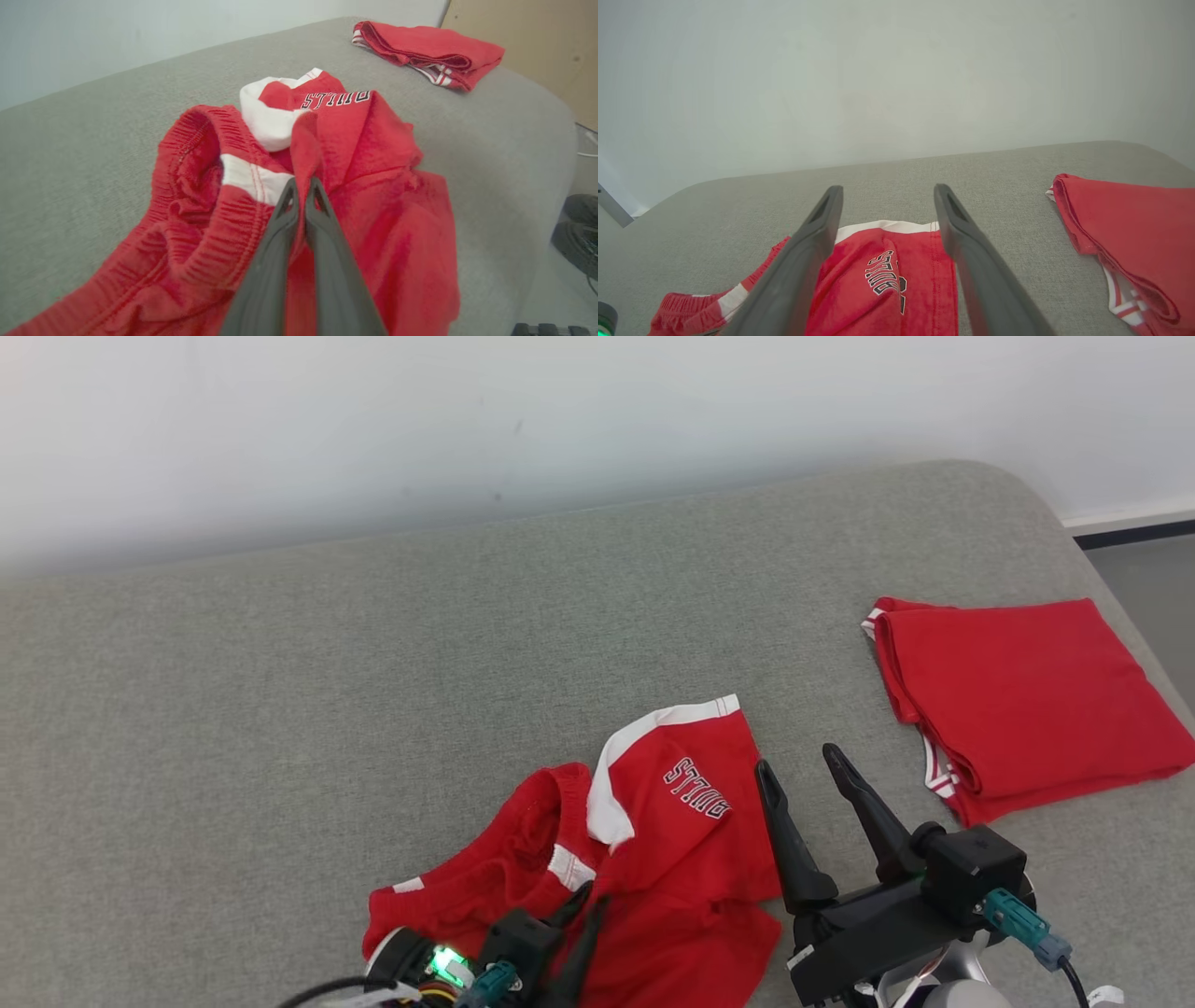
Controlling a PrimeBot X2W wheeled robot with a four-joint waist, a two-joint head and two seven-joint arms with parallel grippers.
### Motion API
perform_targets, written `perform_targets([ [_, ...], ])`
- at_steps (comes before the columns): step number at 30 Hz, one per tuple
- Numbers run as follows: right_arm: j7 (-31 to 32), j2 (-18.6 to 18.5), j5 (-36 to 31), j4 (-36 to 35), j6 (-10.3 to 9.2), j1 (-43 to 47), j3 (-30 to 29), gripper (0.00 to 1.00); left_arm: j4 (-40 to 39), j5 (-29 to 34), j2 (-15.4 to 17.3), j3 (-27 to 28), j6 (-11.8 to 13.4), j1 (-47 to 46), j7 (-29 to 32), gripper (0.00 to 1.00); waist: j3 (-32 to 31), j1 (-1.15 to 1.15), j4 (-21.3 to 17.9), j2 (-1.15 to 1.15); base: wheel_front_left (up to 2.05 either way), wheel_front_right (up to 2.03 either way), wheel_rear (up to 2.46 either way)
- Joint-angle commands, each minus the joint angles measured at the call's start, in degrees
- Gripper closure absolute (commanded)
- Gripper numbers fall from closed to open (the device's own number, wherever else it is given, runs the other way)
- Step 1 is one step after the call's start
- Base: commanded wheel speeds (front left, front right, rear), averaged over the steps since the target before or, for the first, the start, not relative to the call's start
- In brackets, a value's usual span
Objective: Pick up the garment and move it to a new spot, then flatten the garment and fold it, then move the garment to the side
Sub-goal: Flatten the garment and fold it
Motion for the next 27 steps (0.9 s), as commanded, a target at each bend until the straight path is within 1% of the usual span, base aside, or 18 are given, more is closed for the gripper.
perform_targets([
  [1, 0.24, -0.01, -0.31, -0.09, -0.14, 0.20, 0.13, 0.00, -0.57, -1.21, -0.04, 0.31, 0.04, 1.10, 0.75, 0.00, 0.10, 0.00, 0.55, 0.00, 0.00, 0.00, 0.00],
  [2, 0.25, -0.01, -0.29, -0.09, -0.14, 0.12, 0.18, 0.00, -2.11, -3.70, -0.41, 1.50, 0.05, 1.88, 1.96, 0.00, 0.06, 0.00, 0.78, 0.00, 0.00, 0.00, 0.00],
  [5, 0.25, -0.01, -0.20, -0.13, -0.14, 0.14, 0.28, 0.00, -5.35, -6.88, 0.16, 4.05, 1.26, 3.11, 3.70, 0.00, -0.08, 0.00, 0.85, 0.00, 0.00, 0.00, 0.00],
  [9, 0.22, 0.01, -0.14, -0.06, -0.14, 0.57, 0.15, 0.00, -11.66, -10.53, 2.92, 7.66, 3.57, 4.67, 6.82, 0.00, -0.33, 0.00, 0.60, 0.00, 0.00, 0.00, 0.00],
  [13, 0.21, 0.00, -0.11, -0.07, -0.14, 0.64, 0.06, 0.00, -17.96, -10.92, 6.12, 10.88, 6.13, 4.43, 8.43, 0.00, -0.46, 0.00, 0.40, 0.00, 0.00, 0.00, 0.00],
  [15, 0.16, 0.00, -0.03, -0.08, -0.14, 0.58, 0.10, 0.00, -19.19, -10.44, 7.79, 11.72, 7.01, 3.52, 9.52, 0.00, -0.45, 0.00, 0.37, 0.00, 0.00, 0.00, 0.00],
  [17, 0.14, 0.00, 0.09, -0.05, -0.14, 0.37, 0.44, 0.00, -18.85, -9.78, 8.91, 11.41, 6.60, 2.20, 11.24, 0.00, -0.38, 0.00, 0.23, 0.00, 0.00, 0.00, 0.00],
  [18, 0.14, 0.00, 0.09, -0.05, -0.14, 0.37, 0.44, 0.00, -18.85, -9.78, 8.91, 11.41, 6.60, 2.20, 11.24, 0.00, -0.38, 0.00, 0.23, 0.00, 0.00, 0.00, 0.00],
  [20, 0.14, 0.00, 0.24, 0.03, -0.14, 0.04, 0.80, 0.00, -17.78, -9.87, 9.29, 10.45, 5.81, 1.08, 13.31, 0.00, -0.32, 0.00, -0.07, 0.00, 0.00, 0.00, 0.00],
  [25, 0.00, 0.00, 0.36, 0.26, -0.14, -0.39, 1.03, 0.00, -14.14, -9.57, 9.08, 7.99, 4.16, -2.00, 18.10, 0.00, 0.01, 0.00, -1.34, 0.00, 0.00, 0.00, 0.00],
  [27, -0.11, -0.01, 0.36, 0.28, -0.14, -0.36, 0.81, 0.00, -13.06, -10.20, 8.75, 7.58, 4.03, -2.95, 19.87, 0.00, 0.09, 0.00, -1.85, 0.00, 0.00, 0.00, 0.00],
])
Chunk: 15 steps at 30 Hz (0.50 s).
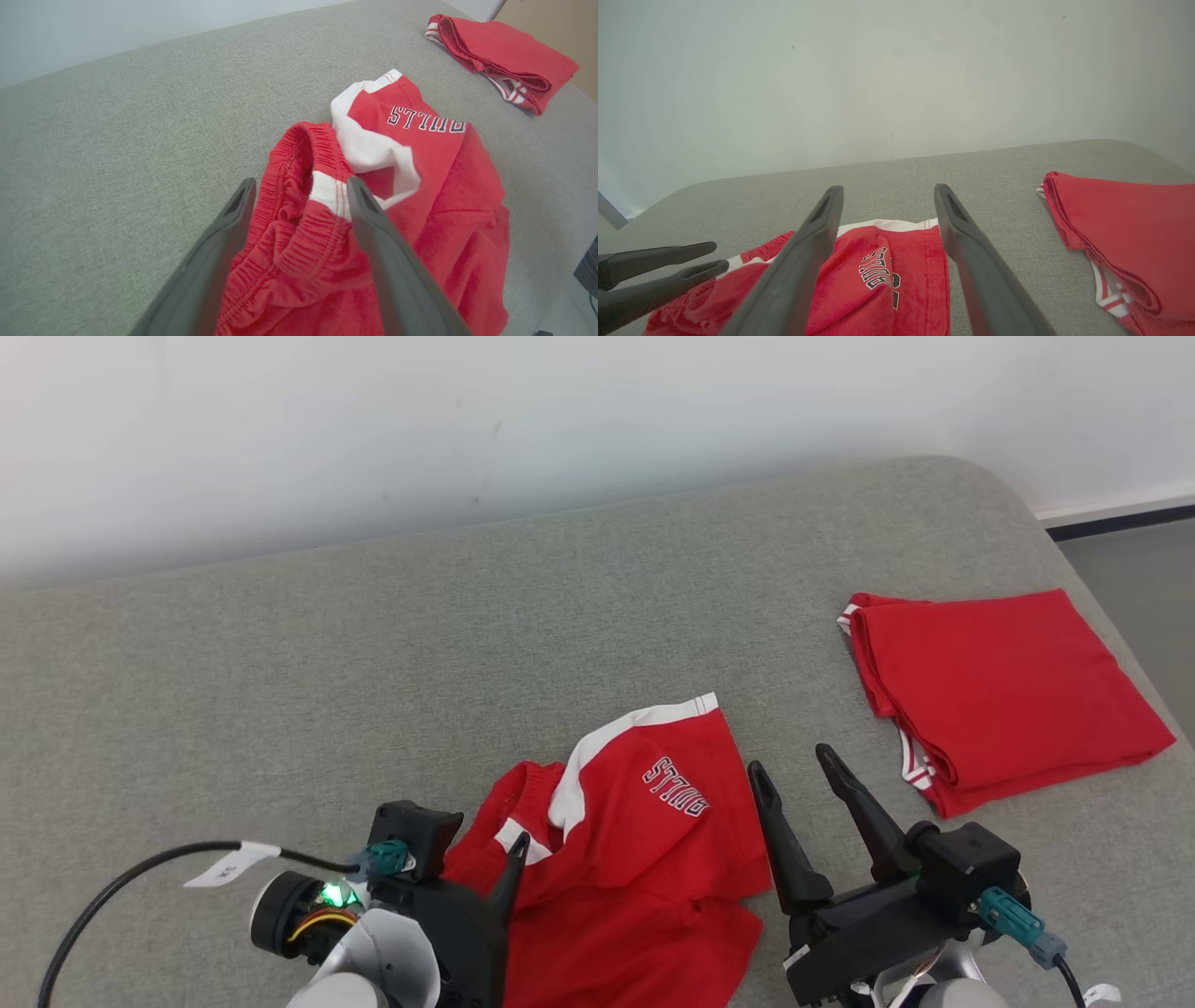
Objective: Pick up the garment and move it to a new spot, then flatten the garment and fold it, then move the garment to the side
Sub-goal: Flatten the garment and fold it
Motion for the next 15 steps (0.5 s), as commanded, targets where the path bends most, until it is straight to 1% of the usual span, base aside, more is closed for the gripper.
perform_targets([
  [1, -0.37, -0.03, 0.05, 0.01, -0.14, 0.03, -0.27, 0.00, 0.58, -0.63, -0.05, -0.31, -0.03, -0.90, 1.18, 0.04, 0.16, 0.00, -0.61, 0.00, 0.00, 0.00, 0.00],
  [2, -0.39, -0.03, 0.01, 0.06, -0.14, 0.07, -0.31, 0.00, 0.89, -0.76, -0.09, -0.51, -0.04, -1.14, 1.94, 0.19, 0.18, 0.00, -0.77, 0.00, 0.00, 0.00, 0.00],
  [3, -0.40, 0.01, -0.01, 0.08, -0.14, 0.08, -0.28, 0.00, 1.25, -0.90, -0.06, -0.76, 0.05, -1.33, 2.88, 0.54, 0.17, 0.00, -0.92, 0.00, 0.00, 0.00, 0.00],
  [5, -0.48, -0.02, 0.03, 0.14, -0.14, 0.14, -0.28, 0.00, 1.59, -1.36, 0.12, -0.97, 0.09, -1.68, 4.43, 0.68, 0.14, 0.00, -1.14, 0.00, 0.00, 0.00, 0.00],
  [6, -0.46, -0.02, 0.08, 0.16, -0.14, 0.18, -0.27, 0.00, 1.70, -1.31, 0.21, -1.12, 0.07, -1.80, 5.14, 0.78, 0.09, 0.00, -1.22, 0.00, 0.00, 0.00, 0.00],
  [7, -0.50, -0.02, 0.13, 0.22, -0.14, 0.25, -0.26, 0.00, 1.77, -1.29, 0.29, -1.28, 0.05, -1.79, 5.67, 0.95, 0.02, 0.00, -1.27, 0.00, 0.00, 0.00, 0.00],
  [8, -0.56, -0.02, 0.15, 0.25, -0.14, 0.34, -0.22, 0.00, 1.80, -1.42, 0.30, -1.42, 0.04, -1.73, 6.13, 1.00, -0.05, 0.00, -1.28, 0.00, 0.00, 0.00, 0.00],
  [12, -0.67, -0.02, 0.08, 0.29, -0.14, 0.65, -0.25, 0.00, 1.96, -2.48, 0.13, -2.18, -0.49, -1.48, 8.37, 1.00, -0.25, 0.00, -1.00, 0.00, 0.00, 0.00, 0.00],
  [15, -0.56, -0.02, 0.04, 0.23, -0.14, 0.75, -0.11, 0.00, 1.91, -3.02, -0.03, -2.38, -0.44, -1.49, 9.34, 1.00, -0.39, 0.00, -0.74, 0.00, 0.00, 0.00, 0.00],
])
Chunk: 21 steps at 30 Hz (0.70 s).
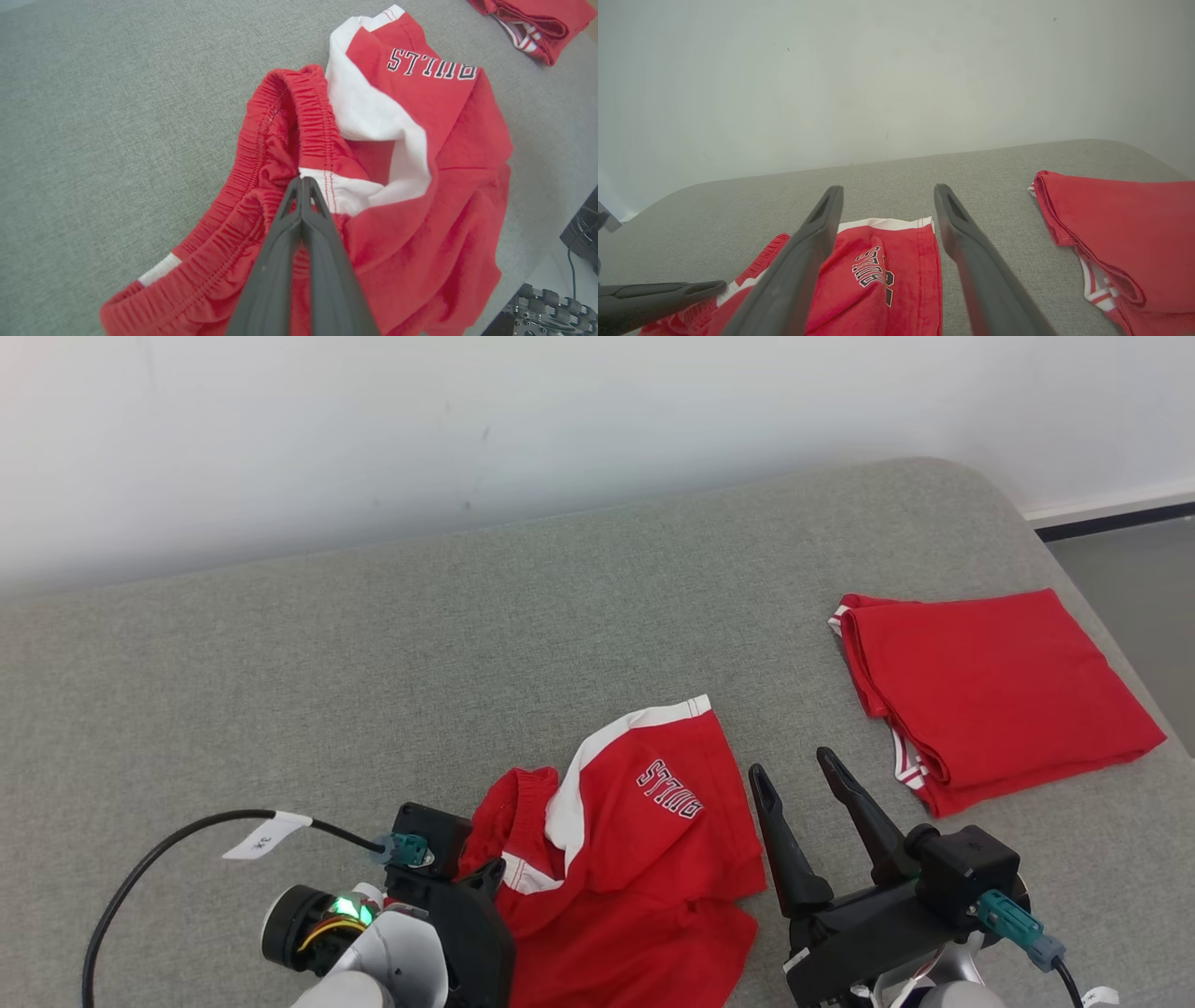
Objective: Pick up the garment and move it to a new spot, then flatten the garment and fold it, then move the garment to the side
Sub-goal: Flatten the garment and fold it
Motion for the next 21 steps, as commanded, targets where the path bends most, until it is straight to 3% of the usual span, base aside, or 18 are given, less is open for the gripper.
perform_targets([
  [1, -0.09, 0.00, -0.03, -0.15, -0.14, 0.61, 0.03, 0.00, -0.05, -0.36, -0.20, -0.08, 0.01, -0.09, 0.39, 0.72, -0.09, 0.00, 0.21, 0.00, 0.00, 0.00, 0.00],
  [2, -0.05, 0.00, -0.05, -0.19, -0.14, 0.63, 0.03, 0.00, -0.05, -0.52, -0.31, -0.09, -0.08, -0.45, 0.53, 0.01, -0.11, 0.00, 0.32, 0.00, 0.00, 0.00, 0.00],
  [10, 0.21, 0.00, 0.18, -0.12, -0.14, 0.40, 0.76, 0.00, 1.23, -1.89, -0.80, -0.44, -1.52, -4.33, 5.02, 0.00, -0.30, 0.00, 0.33, 0.00, 0.00, 0.00, 0.00],
  [12, 0.16, 0.00, 0.42, 0.04, -0.14, 0.16, 1.21, 0.00, 1.90, -2.14, -0.78, -0.61, -1.81, -5.08, 6.06, 0.13, -0.30, 0.00, -0.14, 0.00, 0.00, 0.00, 0.00],
  [13, 0.05, -0.01, 0.55, 0.09, -0.14, 0.13, 1.21, 0.00, 2.11, -2.22, -0.78, -0.74, -2.03, -5.28, 6.50, 0.38, -0.28, 0.00, -0.37, 0.00, 0.00, 0.00, 0.00],
  [14, -0.05, -0.01, 0.61, 0.13, -0.14, 0.11, 1.15, 0.00, 2.27, -2.65, -0.81, -0.73, -2.10, -5.50, 7.02, 0.55, -0.21, 0.00, -0.64, 0.00, 0.00, 0.00, 0.00],
  [15, -0.08, 0.00, 0.55, 0.19, -0.14, 0.14, 0.98, 0.00, 2.34, -2.85, -0.81, -0.73, -2.34, -5.79, 7.45, 0.65, -0.14, 0.00, -0.82, 0.00, 0.00, 0.00, 0.00],
  [16, -0.22, 0.00, 0.55, 0.24, -0.14, 0.15, 0.79, 0.00, 2.33, -3.06, -0.76, -0.80, -2.42, -6.05, 7.89, 0.85, -0.05, 0.00, -0.99, 0.00, 0.00, 0.00, 0.00],
  [17, -0.32, 0.00, 0.55, 0.25, -0.14, 0.12, 0.69, 0.00, 2.21, -3.40, -0.78, -0.81, -2.46, -6.11, 8.27, 0.96, 0.06, 0.00, -1.13, 0.00, 0.00, 0.00, 0.00],
  [21, -0.44, 0.00, 0.47, 0.17, -0.14, 0.01, 0.46, 0.00, 1.84, -3.91, -0.50, -1.17, -2.75, -5.92, 9.56, 1.00, 0.35, 0.00, -1.33, 0.00, 0.00, 0.00, 0.00],
])
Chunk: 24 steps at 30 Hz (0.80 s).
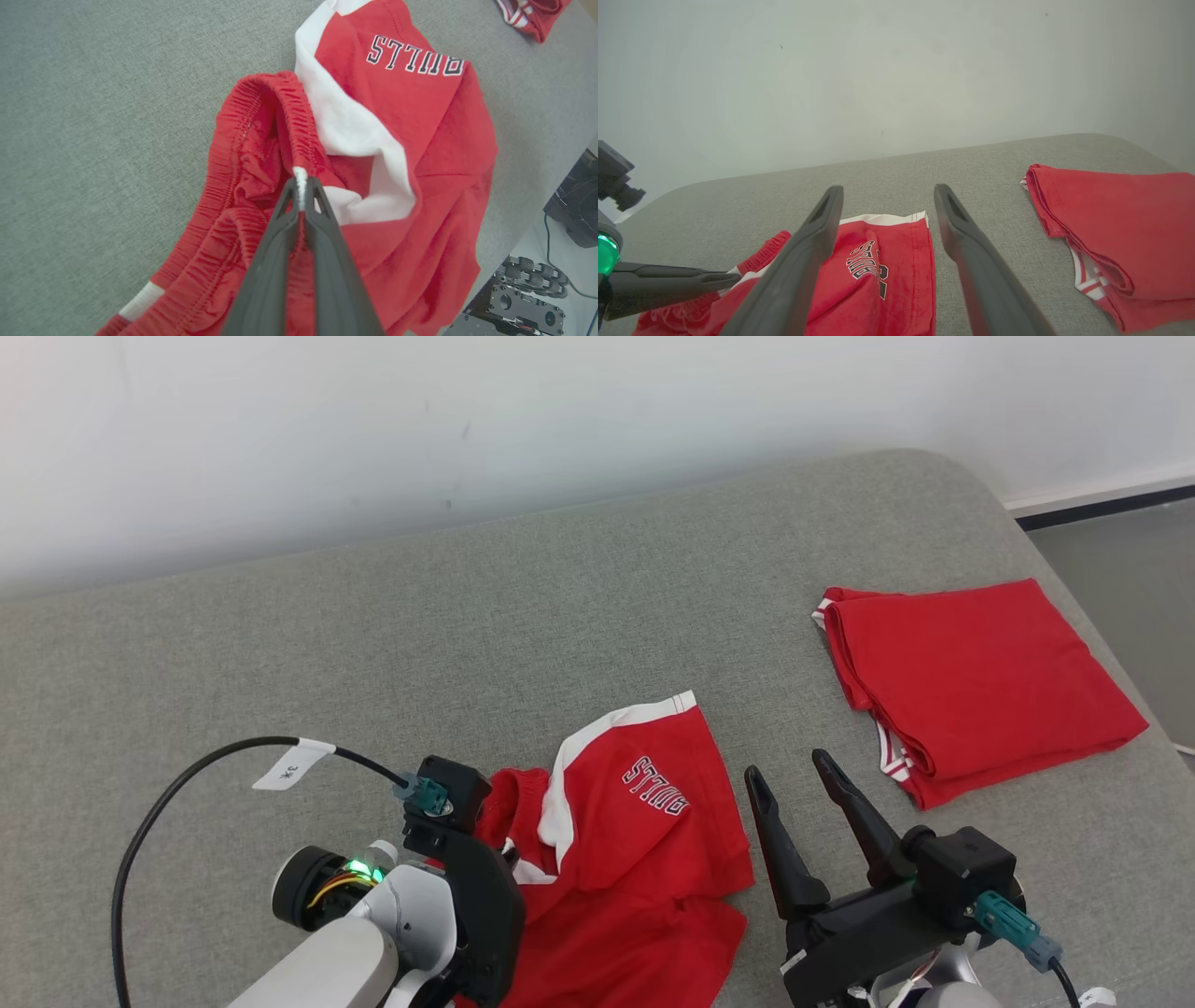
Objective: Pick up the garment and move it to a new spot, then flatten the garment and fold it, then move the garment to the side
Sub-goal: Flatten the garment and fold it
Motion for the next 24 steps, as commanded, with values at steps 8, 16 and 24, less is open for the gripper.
perform_targets([
  [8, 5.27, 0.00, -1.09, 1.30, -0.14, -3.14, -1.99, 0.00, -2.26, 0.20, 0.33, 0.52, 0.99, 0.03, -1.27, 1.00, 1.16, 0.00, 1.38, 0.00, 0.00, 0.00, 0.00],
  [16, 23.71, 0.00, -1.89, 12.13, -0.14, -16.17, -9.36, 0.00, -4.59, 0.52, -0.07, 0.37, 1.43, 0.69, -2.55, 1.00, 3.39, 0.00, 4.58, 0.00, 0.00, 0.00, 0.00],
  [24, 28.39, 0.05, -1.92, 29.24, -0.14, -29.37, -13.37, 0.00, -5.81, 1.45, -1.12, -0.39, 0.87, -1.46, -3.10, 1.00, 7.01, 0.00, 8.63, 0.00, 0.00, 0.00, 0.00],
])
